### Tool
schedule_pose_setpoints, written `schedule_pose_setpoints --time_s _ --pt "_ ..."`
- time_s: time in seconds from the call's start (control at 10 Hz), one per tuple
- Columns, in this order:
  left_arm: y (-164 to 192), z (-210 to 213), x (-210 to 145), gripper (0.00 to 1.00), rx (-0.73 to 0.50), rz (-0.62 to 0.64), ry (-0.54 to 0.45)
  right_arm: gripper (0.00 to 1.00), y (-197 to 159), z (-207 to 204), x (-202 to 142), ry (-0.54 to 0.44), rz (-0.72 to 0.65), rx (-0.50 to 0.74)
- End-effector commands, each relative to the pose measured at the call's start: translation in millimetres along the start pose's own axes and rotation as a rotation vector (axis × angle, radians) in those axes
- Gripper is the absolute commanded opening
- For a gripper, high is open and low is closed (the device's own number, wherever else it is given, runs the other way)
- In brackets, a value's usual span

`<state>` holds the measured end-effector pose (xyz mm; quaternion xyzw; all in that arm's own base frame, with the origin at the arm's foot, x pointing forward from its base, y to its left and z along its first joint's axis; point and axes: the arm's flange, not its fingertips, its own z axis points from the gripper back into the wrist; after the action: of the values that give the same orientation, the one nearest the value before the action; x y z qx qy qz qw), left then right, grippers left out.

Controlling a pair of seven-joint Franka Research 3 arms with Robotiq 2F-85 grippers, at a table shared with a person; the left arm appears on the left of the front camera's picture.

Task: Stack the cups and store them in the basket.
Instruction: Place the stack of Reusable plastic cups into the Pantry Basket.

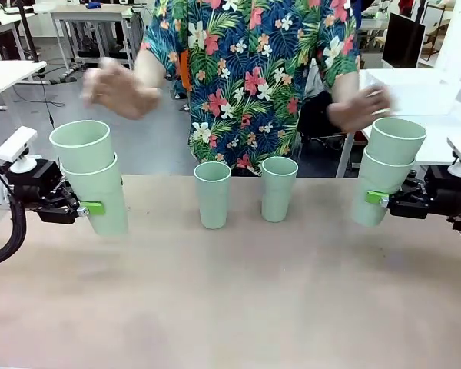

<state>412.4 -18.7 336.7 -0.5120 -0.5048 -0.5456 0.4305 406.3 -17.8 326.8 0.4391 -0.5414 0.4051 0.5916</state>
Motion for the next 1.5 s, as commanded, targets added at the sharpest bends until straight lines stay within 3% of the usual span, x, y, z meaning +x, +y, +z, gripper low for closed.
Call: schedule_pose_setpoints --time_s 0.0,1.4 --pt "-0.7 0.5 3.8 0.85 -0.002 -0.007 -0.004 0.85 0.2 -0.6 2.1 0.0 0.005 0.0" --pt "-0.7 0.5 3.8 0.85 -0.002 -0.007 -0.004 0.85 0.2 -0.6 2.1 0.0 0.005 0.0"
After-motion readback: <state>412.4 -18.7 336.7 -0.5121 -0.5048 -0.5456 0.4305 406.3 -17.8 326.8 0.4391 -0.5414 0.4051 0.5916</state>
